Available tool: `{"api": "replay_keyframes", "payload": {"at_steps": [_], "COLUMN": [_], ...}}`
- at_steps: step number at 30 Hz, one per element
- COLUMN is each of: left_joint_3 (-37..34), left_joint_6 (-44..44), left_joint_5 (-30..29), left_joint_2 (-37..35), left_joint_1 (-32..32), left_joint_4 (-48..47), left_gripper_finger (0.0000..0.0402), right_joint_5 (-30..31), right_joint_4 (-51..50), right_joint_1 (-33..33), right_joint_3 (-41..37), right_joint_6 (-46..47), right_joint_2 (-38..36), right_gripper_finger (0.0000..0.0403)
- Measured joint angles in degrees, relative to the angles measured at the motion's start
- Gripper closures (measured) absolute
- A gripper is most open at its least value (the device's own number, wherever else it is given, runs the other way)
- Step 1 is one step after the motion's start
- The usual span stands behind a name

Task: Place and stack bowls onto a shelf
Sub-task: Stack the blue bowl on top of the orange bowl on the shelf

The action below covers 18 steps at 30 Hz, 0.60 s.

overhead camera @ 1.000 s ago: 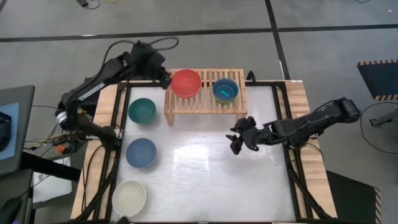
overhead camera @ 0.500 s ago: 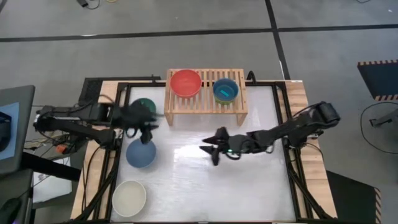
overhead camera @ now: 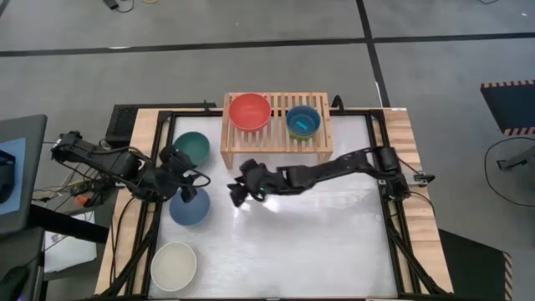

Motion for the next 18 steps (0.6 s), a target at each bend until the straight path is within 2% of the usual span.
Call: {"api": "replay_keyframes", "payload": {"at_steps": [4,10,18], "left_joint_3": [0.0,0.0,0.0], "left_joint_6": [-3.6,-7.1,-8.4], "left_joint_5": [-2.4,-0.5,-0.6], "left_joint_2": [0.2,1.9,4.6], "left_joint_1": [-0.2,-0.2,-0.2], "left_joint_4": [-2.9,-7.6,-9.6], "left_gripper_finger": [0.0264,0.0264,0.0264], "right_joint_5": [-2.9,-4.3,-10.2], "right_joint_4": [-0.7,-2.4,-3.7], "right_joint_1": [-1.5,-2.0,-1.9], "right_joint_3": [6.7,14.5,25.1], "right_joint_6": [0.2,1.3,2.8], "right_joint_2": [5.3,13.5,23.0], "right_gripper_finger": [0.0188,0.0188,0.0188]}}
